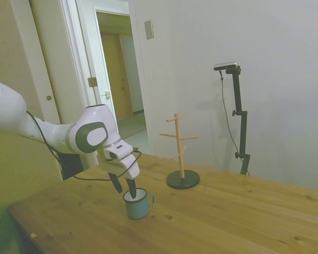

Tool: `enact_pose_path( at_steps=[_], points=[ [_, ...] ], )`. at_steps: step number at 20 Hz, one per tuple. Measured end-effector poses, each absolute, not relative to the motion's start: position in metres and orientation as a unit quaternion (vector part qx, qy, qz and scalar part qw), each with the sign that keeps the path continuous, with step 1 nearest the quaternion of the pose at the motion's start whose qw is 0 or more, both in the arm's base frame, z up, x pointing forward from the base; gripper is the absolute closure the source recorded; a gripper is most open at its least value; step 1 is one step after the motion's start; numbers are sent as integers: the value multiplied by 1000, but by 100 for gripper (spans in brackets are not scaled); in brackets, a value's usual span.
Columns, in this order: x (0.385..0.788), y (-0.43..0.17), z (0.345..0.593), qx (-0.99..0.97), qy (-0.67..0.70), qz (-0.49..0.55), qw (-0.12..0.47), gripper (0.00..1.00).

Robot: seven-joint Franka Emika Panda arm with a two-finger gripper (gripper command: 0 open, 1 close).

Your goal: Unload the mug

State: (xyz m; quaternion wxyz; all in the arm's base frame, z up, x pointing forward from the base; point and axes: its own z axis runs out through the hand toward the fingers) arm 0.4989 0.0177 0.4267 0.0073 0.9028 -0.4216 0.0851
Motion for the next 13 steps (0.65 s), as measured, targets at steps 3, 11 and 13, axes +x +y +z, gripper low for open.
enact_pose_path(
  at_steps=[3, 11, 13],
  points=[
    [482, 27, 452, 904, -416, 103, 2, 0],
    [433, 45, 463, 911, -405, 82, 10, 0],
    [429, 43, 458, 912, -404, 70, 9, 0]
  ],
)
